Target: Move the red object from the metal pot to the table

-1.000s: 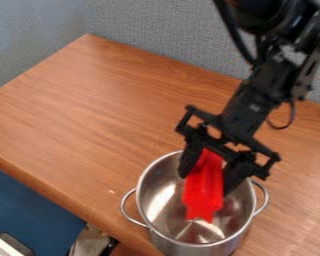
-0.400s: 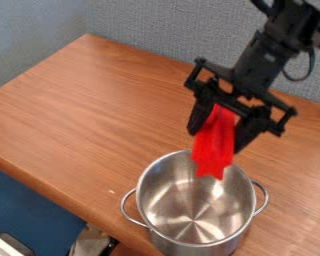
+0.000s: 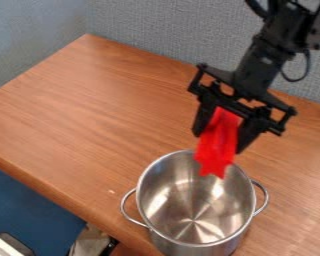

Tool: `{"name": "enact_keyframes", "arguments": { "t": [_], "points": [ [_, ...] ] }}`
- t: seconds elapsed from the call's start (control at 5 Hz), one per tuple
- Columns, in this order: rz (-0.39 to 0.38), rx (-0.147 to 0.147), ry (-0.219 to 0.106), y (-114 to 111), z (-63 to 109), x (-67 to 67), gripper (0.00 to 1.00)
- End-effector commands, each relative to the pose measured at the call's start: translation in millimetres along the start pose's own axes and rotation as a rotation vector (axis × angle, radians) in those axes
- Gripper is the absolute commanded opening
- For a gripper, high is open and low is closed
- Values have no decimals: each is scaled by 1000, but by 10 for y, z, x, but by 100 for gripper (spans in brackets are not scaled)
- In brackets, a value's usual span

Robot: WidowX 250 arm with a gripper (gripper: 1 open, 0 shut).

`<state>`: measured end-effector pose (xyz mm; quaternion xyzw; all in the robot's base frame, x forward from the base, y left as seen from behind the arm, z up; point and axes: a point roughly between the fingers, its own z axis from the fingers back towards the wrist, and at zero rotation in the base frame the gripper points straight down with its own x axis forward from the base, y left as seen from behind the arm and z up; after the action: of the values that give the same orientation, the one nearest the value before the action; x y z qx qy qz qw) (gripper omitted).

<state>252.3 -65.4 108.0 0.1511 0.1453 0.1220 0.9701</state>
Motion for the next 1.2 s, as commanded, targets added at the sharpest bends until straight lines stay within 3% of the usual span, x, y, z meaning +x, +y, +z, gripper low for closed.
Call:
{"name": "enact_keyframes", "arguments": {
  "t": [0.0, 0.4, 0.6, 0.8, 1.0],
  "points": [
    [-40, -29, -89, 368, 205, 41, 0],
    [-16, -58, -83, 829, 230, 70, 0],
    [-30, -71, -114, 618, 68, -136, 0],
    [-52, -45, -145, 336, -205, -340, 0],
    [-102, -50, -146, 94, -166, -325, 0]
  ]
}}
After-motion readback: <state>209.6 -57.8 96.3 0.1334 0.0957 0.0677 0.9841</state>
